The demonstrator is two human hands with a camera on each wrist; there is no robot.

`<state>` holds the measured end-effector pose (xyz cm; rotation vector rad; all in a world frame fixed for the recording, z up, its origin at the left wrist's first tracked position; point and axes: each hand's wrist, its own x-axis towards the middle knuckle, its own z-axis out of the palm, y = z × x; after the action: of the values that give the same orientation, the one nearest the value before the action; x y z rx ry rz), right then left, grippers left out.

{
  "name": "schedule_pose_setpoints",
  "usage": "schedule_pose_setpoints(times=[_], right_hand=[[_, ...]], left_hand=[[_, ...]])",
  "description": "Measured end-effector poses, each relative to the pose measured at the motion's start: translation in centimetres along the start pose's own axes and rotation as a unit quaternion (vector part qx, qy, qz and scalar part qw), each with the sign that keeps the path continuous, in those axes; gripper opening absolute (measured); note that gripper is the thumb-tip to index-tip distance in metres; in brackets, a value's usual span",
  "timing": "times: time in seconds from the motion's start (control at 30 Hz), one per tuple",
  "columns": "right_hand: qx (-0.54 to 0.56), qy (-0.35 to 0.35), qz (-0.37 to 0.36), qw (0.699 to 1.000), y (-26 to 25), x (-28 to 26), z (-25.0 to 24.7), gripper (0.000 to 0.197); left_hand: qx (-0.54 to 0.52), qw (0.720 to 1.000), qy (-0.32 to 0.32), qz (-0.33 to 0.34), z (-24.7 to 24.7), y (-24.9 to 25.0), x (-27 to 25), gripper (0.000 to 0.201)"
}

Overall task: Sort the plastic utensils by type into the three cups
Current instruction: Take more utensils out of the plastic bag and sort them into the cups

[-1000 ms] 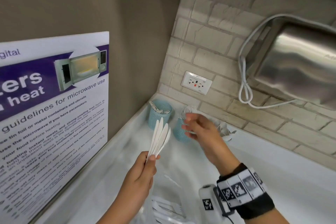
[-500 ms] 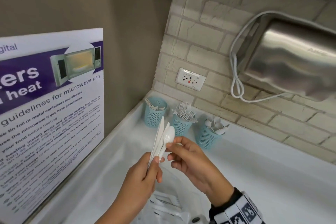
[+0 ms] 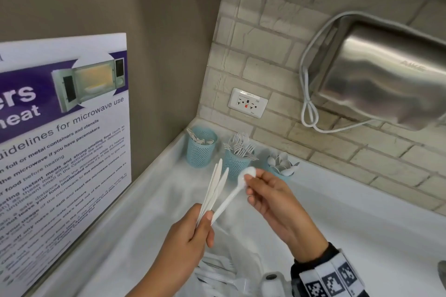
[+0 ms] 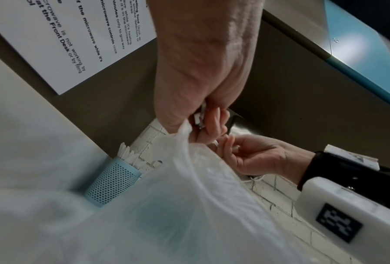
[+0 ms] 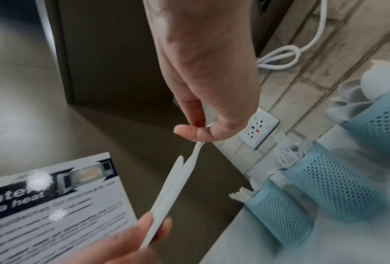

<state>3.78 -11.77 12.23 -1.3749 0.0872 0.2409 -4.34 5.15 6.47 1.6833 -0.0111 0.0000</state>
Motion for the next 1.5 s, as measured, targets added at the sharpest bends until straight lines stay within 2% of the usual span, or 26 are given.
schedule_pose_setpoints(times=[0.1,0.23,0.37,0.6,0.87,0.93,1.03,1.2,1.4,1.5], right_hand=[[0.047,0.083,-0.065,0.993,-1.3,1.0,-2.1,0.007],[0.013,0.186,-0.177,0.966,-2.4,2.5,-5.5,0.01],[-0.05,0.254,-0.208,0.943,-2.4,3.6,-7.7,0.01],[-0.063,0.303,-0.188,0.932,-1.5,6.1,-9.2,0.01],[-0.182,0.321,-0.275,0.888,-1.8,6.0,-8.5,0.014],[-0.22,0.323,-0.27,0.88,-1.4,6.6,-9.1,0.015],[-0.285,0.318,-0.225,0.876,-0.1,8.1,-10.5,0.015],[-0.384,0.328,-0.163,0.848,1.3,10.7,-12.8,0.024],[-0.421,0.308,-0.1,0.847,0.5,11.2,-12.6,0.034],[-0.433,0.305,-0.078,0.845,0.0,11.8,-12.4,0.026]], left_hand=[[-0.009,1.0,0.027,-0.006,-0.3,-0.4,0.4,0.021],[-0.022,0.999,0.047,-0.003,-0.4,-0.6,0.6,0.023],[-0.062,0.997,0.049,-0.023,-0.2,-0.4,0.5,0.033],[-0.07,0.996,0.042,-0.038,-0.5,-0.4,0.8,0.033],[-0.066,0.996,0.043,-0.042,-0.9,-0.1,0.9,0.031],[-0.059,0.997,0.034,-0.035,-0.8,-0.1,0.8,0.03],[-0.04,0.999,0.014,-0.026,-0.7,-0.1,0.7,0.026],[-0.032,0.999,0.005,-0.012,-0.6,0.3,0.6,0.023],[-0.031,0.999,0.014,-0.001,-0.7,0.2,0.7,0.026],[-0.031,0.999,0.015,0.001,-0.7,0.2,0.7,0.025]])
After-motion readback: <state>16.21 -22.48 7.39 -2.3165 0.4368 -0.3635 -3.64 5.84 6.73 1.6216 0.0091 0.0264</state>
